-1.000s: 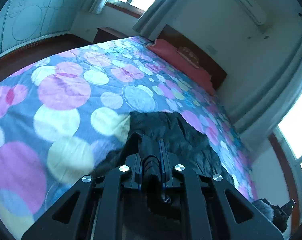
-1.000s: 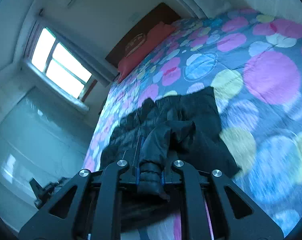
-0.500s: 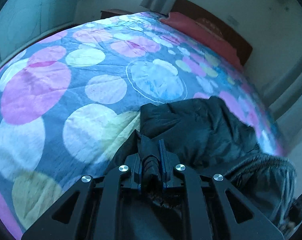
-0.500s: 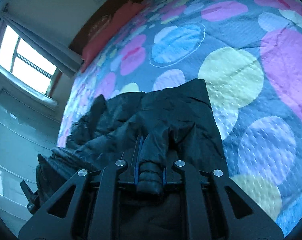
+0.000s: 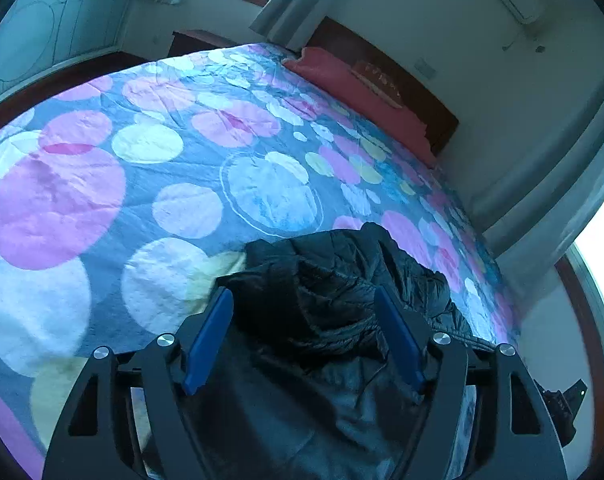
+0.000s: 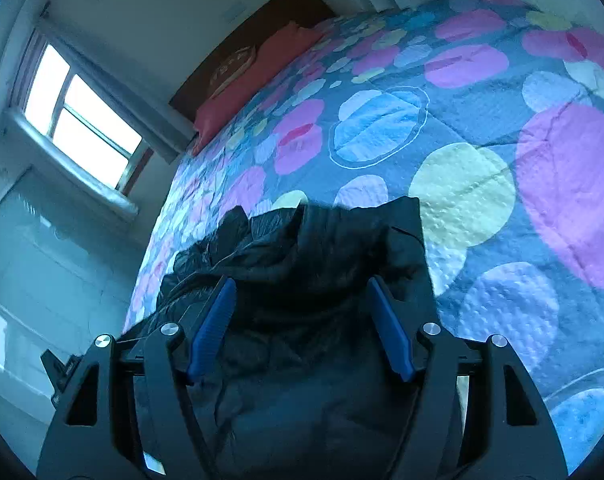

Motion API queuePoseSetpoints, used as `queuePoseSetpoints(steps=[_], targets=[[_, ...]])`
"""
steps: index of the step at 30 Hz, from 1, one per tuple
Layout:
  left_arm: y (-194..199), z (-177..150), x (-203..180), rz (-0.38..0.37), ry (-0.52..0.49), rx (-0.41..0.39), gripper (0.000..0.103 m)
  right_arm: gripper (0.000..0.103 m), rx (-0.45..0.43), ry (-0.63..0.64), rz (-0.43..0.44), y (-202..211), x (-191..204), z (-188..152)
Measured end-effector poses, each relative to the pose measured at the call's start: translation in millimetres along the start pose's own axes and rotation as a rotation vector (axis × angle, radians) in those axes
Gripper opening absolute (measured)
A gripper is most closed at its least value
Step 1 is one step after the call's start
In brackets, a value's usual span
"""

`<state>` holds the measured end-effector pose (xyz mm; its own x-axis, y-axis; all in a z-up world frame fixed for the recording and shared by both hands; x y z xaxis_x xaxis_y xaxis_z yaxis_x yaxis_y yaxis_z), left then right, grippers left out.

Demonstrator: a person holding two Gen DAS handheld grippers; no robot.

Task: Fold large clothes
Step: 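Open both grippers and release the folded hem onto the jacket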

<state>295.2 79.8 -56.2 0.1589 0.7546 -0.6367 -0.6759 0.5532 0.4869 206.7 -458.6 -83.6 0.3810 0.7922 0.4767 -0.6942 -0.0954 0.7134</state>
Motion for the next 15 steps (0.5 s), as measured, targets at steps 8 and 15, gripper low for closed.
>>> queuePoseSetpoints(steps=[8,15], targets=[[-20.7,-2.6,25.7,0.003,-0.045,0.108,0.072,0.067,-0.026,0.175,-0.123,-11.5,0.0,17.9],[-41.1,17.4,33.8,-0.082,-0.106,0.189,0.072,0.068,0.042,0.388,-0.096,-49.9,19.8,29.5]])
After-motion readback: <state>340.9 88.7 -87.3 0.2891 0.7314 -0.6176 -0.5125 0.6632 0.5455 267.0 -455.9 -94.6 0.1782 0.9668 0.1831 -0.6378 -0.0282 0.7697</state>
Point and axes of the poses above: each gripper's, at about its wrist camera, not at the fingertips, and y roughly against the way its jaws point, x to its left, z to its top, the point moved 4 cm from there along -y, roughly the way its jaws point, and after that the axes turned 14 degrees about -z, right-handed, at the moved point
